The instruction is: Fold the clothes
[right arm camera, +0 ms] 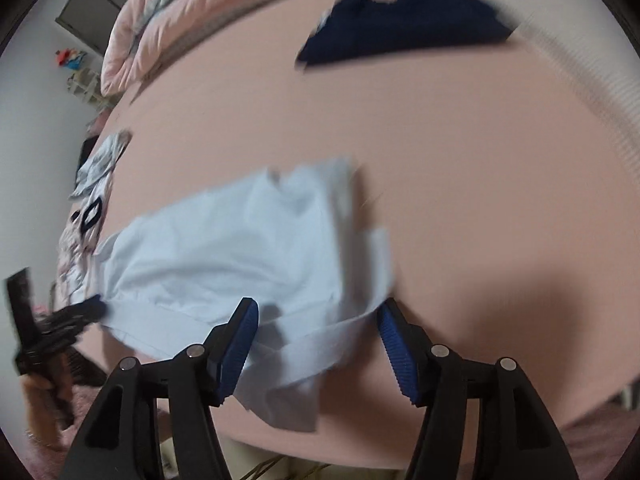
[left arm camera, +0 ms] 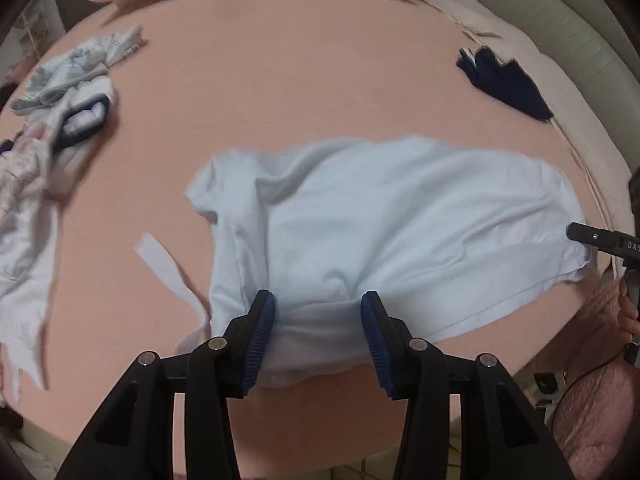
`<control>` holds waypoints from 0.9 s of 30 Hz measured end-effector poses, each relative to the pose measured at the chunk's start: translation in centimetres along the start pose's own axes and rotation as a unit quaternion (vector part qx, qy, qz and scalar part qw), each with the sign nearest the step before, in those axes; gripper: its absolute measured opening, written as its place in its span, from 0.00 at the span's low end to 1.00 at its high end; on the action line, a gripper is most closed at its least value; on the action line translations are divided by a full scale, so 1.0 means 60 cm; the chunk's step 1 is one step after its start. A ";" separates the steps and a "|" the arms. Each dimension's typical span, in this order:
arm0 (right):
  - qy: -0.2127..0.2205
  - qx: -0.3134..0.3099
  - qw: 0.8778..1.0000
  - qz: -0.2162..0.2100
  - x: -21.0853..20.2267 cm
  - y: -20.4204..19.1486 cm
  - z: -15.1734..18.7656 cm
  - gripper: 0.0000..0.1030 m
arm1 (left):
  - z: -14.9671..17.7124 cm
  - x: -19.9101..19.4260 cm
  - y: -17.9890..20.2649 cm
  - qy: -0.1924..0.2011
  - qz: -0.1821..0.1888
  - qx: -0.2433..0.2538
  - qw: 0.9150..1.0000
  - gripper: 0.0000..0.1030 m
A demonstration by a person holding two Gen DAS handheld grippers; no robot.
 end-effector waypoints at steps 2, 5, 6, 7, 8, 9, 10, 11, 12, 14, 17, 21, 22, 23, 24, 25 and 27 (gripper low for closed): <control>0.023 -0.003 1.000 0.012 0.010 -0.003 -0.002 0.61 | 0.000 0.014 -0.004 -0.011 -0.003 -0.002 1.000 0.41; 0.034 0.006 0.999 0.002 0.002 -0.009 0.008 0.12 | 0.003 0.003 -0.015 0.003 0.018 -0.012 1.000 0.41; 0.039 0.002 0.999 -0.005 -0.008 -0.021 0.012 0.12 | 0.002 -0.005 -0.021 0.011 0.027 -0.015 0.999 0.41; 0.048 -0.013 0.999 -0.006 -0.024 -0.042 0.012 0.10 | 0.003 -0.016 -0.026 0.026 0.035 -0.020 0.999 0.41; 0.057 -0.027 0.998 -0.007 -0.041 -0.063 0.011 0.10 | 0.004 -0.028 -0.031 0.043 0.043 -0.025 0.998 0.41; 0.066 -0.041 0.997 -0.008 -0.057 -0.084 0.011 0.10 | 0.004 -0.046 -0.035 0.060 0.048 -0.032 0.997 0.41; 0.075 -0.055 0.996 -0.009 -0.073 -0.105 0.010 0.10 | 0.007 -0.061 -0.043 0.079 0.056 -0.039 0.995 0.41; 0.082 -0.070 0.994 -0.013 -0.086 -0.131 0.007 0.10 | 0.007 -0.070 -0.052 0.094 0.067 -0.046 0.992 0.41; 0.083 -0.087 0.993 -0.020 -0.091 -0.164 0.001 0.10 | 0.016 -0.087 -0.068 0.104 0.082 -0.054 0.990 0.41; 0.080 -0.124 0.989 -0.034 -0.092 -0.237 -0.013 0.10 | 0.010 -0.096 -0.077 0.122 0.108 -0.061 0.985 0.41; 0.058 -0.166 0.983 -0.059 -0.053 -0.351 -0.022 0.10 | -0.010 -0.094 -0.072 0.144 0.171 -0.064 0.973 0.41; 0.007 -0.195 0.978 -0.066 0.032 -0.441 -0.019 0.10 | -0.024 -0.082 -0.081 0.148 0.221 -0.078 0.961 0.41; -0.012 -0.195 0.979 -0.063 0.063 -0.450 -0.020 0.10 | -0.024 -0.073 -0.085 0.142 0.216 -0.080 0.963 0.41; -0.031 -0.194 0.979 -0.061 0.093 -0.458 -0.021 0.11 | -0.023 -0.066 -0.088 0.134 0.222 -0.084 0.962 0.41; -0.053 -0.191 0.979 -0.055 0.123 -0.459 -0.020 0.13 | -0.022 -0.059 -0.091 0.126 0.230 -0.087 0.961 0.41; -0.078 -0.182 0.979 -0.051 0.150 -0.454 -0.019 0.14 | -0.021 -0.054 -0.090 0.121 0.242 -0.090 0.958 0.41; -0.095 -0.173 0.977 -0.074 0.159 -0.449 -0.015 0.18 | -0.021 -0.049 -0.086 0.117 0.269 -0.093 0.952 0.41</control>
Point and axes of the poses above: each gripper's, at about its wrist camera, not at the fingertips, and x roughly the way its jaws point, y to its right, z to its underside, the point moved 5 cm from there along x, roughly the way its jaws point, and after that the axes turned 11 degrees about -y, right-handed, at the moved point
